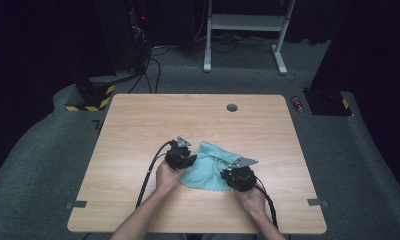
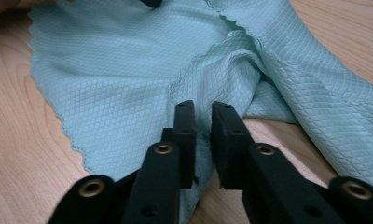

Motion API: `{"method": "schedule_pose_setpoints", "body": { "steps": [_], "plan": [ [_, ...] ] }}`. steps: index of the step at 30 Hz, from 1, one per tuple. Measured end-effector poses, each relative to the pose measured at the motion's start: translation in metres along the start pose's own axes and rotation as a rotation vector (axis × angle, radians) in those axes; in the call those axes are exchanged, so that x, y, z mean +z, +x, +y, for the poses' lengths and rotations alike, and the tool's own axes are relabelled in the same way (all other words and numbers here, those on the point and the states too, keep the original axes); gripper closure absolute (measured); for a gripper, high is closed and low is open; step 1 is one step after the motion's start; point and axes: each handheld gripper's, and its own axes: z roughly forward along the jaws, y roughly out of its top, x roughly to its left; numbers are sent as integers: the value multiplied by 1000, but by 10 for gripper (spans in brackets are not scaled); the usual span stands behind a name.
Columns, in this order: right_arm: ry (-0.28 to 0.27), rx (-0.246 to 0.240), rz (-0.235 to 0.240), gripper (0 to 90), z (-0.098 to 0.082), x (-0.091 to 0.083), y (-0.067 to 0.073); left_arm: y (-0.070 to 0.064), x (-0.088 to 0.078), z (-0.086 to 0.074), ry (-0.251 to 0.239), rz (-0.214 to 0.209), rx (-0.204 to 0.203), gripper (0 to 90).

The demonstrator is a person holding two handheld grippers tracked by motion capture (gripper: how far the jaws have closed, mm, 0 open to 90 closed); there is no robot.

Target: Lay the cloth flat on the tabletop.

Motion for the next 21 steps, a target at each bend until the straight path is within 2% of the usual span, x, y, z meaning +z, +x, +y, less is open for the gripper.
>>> {"method": "schedule_pose_setpoints", "body": {
  "steps": [3,9,13,17,21],
  "plan": [
    [-5,-13,-18,887,0,-1,1,-3,1,0,2,0,25,761],
    [-10,-20,-24,895,0,-4,2,-6,2,3,17,-12,60,875],
    [-10,-28,-25,895,1,-8,2,-7,1,4,23,-7,73,893],
    [-15,-30,-25,895,0,-11,2,-5,-1,4,11,-16,54,897],
    [-16,-30,-25,895,-2,-14,2,-6,-7,6,-5,-17,57,897]
  ]
}}
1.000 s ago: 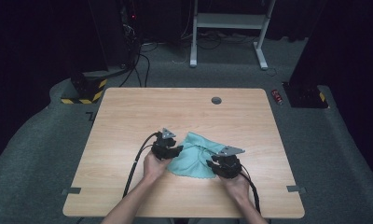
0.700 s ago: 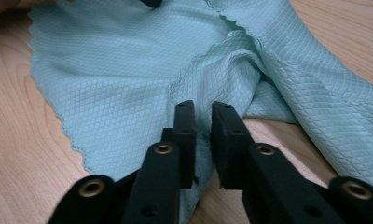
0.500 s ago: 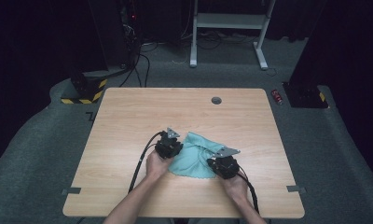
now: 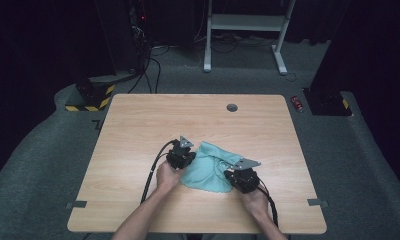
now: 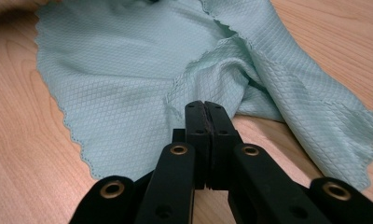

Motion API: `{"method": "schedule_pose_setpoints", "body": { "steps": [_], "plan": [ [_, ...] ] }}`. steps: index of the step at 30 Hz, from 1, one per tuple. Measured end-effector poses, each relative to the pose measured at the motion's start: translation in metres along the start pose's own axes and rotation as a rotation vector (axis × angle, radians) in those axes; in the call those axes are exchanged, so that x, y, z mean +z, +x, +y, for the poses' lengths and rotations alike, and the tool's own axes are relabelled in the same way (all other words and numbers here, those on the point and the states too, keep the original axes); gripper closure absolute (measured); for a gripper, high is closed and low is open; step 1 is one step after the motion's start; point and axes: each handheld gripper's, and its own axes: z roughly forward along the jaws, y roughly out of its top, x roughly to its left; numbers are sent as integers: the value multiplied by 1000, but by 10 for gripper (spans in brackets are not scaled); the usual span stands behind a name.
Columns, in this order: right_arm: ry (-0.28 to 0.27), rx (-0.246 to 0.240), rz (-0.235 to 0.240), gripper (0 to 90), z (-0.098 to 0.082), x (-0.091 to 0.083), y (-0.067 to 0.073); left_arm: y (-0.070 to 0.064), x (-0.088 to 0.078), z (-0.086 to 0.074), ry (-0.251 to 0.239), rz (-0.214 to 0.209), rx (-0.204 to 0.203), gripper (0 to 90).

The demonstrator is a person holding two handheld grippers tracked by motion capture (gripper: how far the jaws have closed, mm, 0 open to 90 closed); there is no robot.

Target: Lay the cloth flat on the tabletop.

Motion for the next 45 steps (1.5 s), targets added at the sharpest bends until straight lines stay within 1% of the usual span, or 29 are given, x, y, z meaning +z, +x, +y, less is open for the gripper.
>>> {"method": "schedule_pose_setpoints", "body": {
  "steps": [2,4,7,9,12,13,14,16,17,18,20,22,23,24,25,28,29,30,31,32,33,35,39,42,44,45],
  "plan": [
    [1,-1,2,895,-1,-2,-1,0,-1,0,1,7,9,897],
    [-3,-1,1,895,-2,-3,-1,2,-3,-1,3,7,3,897],
    [0,1,-5,896,-4,-7,-2,5,-7,0,-9,12,-6,897],
    [1,-8,-11,896,-6,-9,-3,7,-9,-1,-12,18,-7,897],
    [10,-5,-17,896,-8,-11,-5,12,-14,-3,-16,24,-22,897],
    [10,-4,-18,896,-9,-11,-6,13,-16,-5,-21,21,-37,897],
    [9,-5,-19,896,-10,-12,-7,15,-18,-6,-20,24,-40,897],
    [12,1,-19,896,-10,-12,-7,19,-21,-10,-17,27,-48,897],
    [13,-1,-19,896,-10,-12,-7,21,-22,-12,-13,33,-45,897],
    [13,-1,-20,896,-11,-12,-7,22,-22,-14,-12,32,-60,896],
    [13,-4,-21,895,-11,-11,-7,26,-24,-18,-6,38,-68,896],
    [16,-2,-21,896,-11,-11,-7,28,-25,-22,-5,34,-79,896],
    [18,0,-22,896,-11,-10,-7,28,-26,-24,-5,34,-85,896],
    [19,-3,-22,896,-11,-10,-8,29,-27,-25,-3,36,-80,896],
    [22,-3,-22,896,-11,-9,-8,28,-27,-26,-5,34,-89,896],
    [21,-1,-25,882,-11,-9,-7,26,-29,-28,0,34,-81,888],
    [19,0,-25,856,-11,-9,-7,26,-30,-28,0,34,-79,879],
    [15,6,-21,829,-11,-10,-7,26,-32,-28,0,26,-78,845],
    [2,-1,-23,809,-11,-12,-7,26,-34,-29,-2,19,-87,811],
    [-10,-1,-21,798,-12,-15,-6,26,-36,-29,-4,18,-80,781],
    [-16,1,-16,788,-12,-17,-6,26,-38,-30,-8,11,-87,755],
    [-28,-2,-16,772,-12,-22,-4,25,-43,-31,-14,9,-83,719],
    [-37,-24,-7,743,-12,-24,1,20,-51,-34,-16,-1,-80,689],
    [-45,-53,13,719,-10,-20,7,17,-54,-38,-10,-9,-74,667],
    [-49,-78,13,703,-9,-16,12,15,-54,-42,-7,-10,-84,654],
    [-46,-86,10,697,-8,-14,15,15,-53,-44,-4,-8,-83,647]
  ]
}}
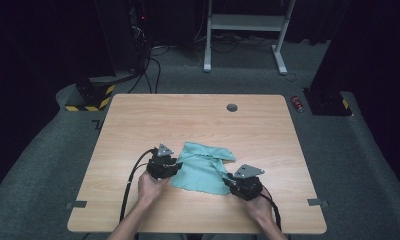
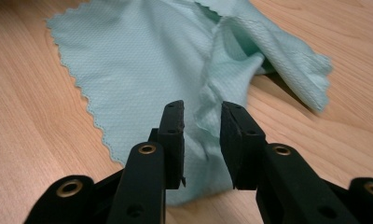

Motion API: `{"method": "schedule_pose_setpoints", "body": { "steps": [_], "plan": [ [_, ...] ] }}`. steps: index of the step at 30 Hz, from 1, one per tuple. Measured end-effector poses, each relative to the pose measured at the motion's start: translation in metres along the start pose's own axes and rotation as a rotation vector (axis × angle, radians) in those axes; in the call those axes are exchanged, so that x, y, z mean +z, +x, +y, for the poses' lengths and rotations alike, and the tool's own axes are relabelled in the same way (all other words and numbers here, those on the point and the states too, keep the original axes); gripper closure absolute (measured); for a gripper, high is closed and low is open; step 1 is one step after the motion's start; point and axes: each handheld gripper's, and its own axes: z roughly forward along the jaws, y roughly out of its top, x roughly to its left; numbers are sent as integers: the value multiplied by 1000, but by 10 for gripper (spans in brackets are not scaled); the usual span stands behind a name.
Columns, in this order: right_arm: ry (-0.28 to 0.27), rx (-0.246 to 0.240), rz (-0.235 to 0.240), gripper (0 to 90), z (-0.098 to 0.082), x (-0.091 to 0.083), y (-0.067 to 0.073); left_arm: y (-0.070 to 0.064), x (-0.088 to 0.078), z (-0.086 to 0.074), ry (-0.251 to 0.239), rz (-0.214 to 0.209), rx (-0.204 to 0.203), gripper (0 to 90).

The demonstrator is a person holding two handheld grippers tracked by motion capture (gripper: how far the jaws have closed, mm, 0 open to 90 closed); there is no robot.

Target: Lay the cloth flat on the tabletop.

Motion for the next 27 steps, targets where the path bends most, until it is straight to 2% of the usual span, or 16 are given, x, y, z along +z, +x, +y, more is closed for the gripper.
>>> {"method": "schedule_pose_setpoints", "body": {
  "steps": [6,9,12,14,21,24,27],
  "plan": [
    [25,-7,-19,692,4,13,3,-1,4,-12,10,24,-28,577],
    [45,-10,-47,777,5,17,4,-1,4,-15,10,43,-30,545],
    [44,-5,-64,886,6,18,3,-2,4,-16,5,41,-27,529],
    [35,-7,-76,900,7,15,1,-3,5,-16,8,48,-18,527],
    [7,62,-101,900,4,3,-15,-4,6,-17,1,61,-13,535],
    [2,86,-120,900,1,-1,-22,-3,6,-18,0,61,0,545],
    [12,103,-138,900,-2,-4,-28,-3,5,-18,-1,55,-6,557]
  ]
}}
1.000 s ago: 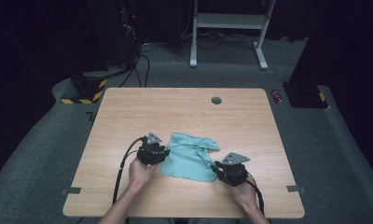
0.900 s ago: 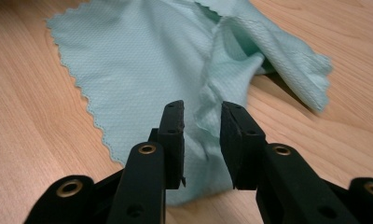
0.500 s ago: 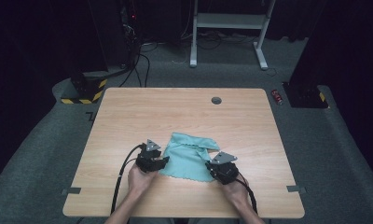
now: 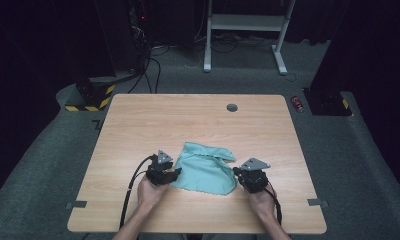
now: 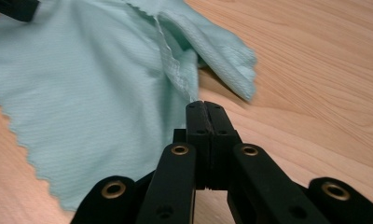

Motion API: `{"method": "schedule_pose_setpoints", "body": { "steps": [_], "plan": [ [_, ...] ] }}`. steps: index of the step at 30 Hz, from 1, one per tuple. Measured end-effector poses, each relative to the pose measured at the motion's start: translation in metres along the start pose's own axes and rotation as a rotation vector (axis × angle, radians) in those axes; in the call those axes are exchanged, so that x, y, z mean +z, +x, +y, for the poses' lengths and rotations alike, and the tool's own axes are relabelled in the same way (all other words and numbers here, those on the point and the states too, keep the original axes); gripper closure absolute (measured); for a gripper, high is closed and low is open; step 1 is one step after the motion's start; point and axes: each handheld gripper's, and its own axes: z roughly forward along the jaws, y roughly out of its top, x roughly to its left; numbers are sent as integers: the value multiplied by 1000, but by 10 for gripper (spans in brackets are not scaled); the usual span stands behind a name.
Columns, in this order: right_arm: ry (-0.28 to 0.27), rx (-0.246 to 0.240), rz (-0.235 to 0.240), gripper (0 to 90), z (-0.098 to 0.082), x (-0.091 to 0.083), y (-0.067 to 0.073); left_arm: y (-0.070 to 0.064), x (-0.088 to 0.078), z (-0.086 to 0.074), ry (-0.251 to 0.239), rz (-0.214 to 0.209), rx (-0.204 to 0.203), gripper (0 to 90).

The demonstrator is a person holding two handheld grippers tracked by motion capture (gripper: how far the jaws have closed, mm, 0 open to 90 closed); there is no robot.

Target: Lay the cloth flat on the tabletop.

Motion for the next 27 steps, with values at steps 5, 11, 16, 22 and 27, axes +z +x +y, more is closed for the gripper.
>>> {"method": "schedule_pose_setpoints", "body": {
  "steps": [5,11,16,22,27],
  "plan": [
    [47,21,-24,900,-3,1,-12,-2,0,-1,-5,18,27,562],
    [46,56,17,755,-5,-4,-16,-1,-1,-3,-10,3,23,605],
    [42,59,36,728,-14,-16,-18,-1,-2,-5,-18,4,24,615],
    [61,112,97,648,-24,-18,-14,-3,-4,-8,-29,2,39,626],
    [64,134,99,648,-23,-9,-13,-3,-5,-10,-39,-2,45,657]
  ]
}}
